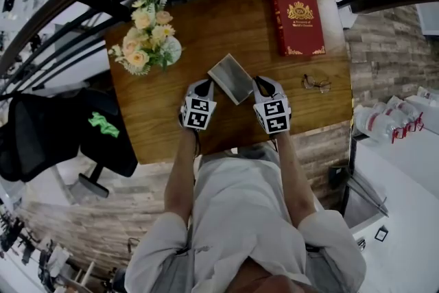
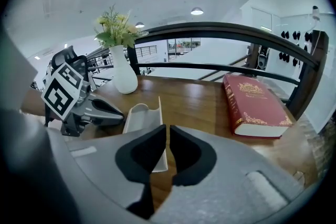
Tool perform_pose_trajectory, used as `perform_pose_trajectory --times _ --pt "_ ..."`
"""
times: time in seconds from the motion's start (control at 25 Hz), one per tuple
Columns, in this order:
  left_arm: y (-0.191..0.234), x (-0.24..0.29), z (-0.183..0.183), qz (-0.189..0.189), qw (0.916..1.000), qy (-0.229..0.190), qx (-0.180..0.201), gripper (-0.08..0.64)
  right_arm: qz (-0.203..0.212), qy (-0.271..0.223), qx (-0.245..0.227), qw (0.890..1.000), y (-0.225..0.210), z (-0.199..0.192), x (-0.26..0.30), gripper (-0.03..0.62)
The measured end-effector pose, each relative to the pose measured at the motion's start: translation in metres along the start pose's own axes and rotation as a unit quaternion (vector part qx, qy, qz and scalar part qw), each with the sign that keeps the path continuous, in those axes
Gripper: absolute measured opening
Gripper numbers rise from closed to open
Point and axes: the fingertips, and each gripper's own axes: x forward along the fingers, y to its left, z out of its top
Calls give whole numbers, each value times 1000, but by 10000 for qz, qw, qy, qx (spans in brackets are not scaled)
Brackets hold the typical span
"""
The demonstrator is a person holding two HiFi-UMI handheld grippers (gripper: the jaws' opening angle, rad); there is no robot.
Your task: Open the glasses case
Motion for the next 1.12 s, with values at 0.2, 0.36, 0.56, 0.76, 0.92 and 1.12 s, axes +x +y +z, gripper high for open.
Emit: perform_pose_trajectory --times 0.2,0.36,0.56,0.76,0.92,1.12 --pt "3 -11 7 60 9999 -159 21 20 6 -147 -51 9999 2 7 -7 28" --pt "5 -25 21 136 9990 -417 -35 20 33 -326 -141 9994 6 16 -13 28" --pt "6 -56 53 267 9951 -948 -76 20 -48 -694 -280 9972 9 36 -30 3" --pt "5 -85 81 377 9893 -1411 -35 20 -74 -1029 -363 9940 13 56 -48 3" --pt "2 -107 99 424 9840 -1730 -26 20 -65 -1243 -434 9913 19 69 -63 3" --pt "-6 -128 110 427 9795 -1969 36 20 -115 -1477 -455 9879 27 82 -78 3"
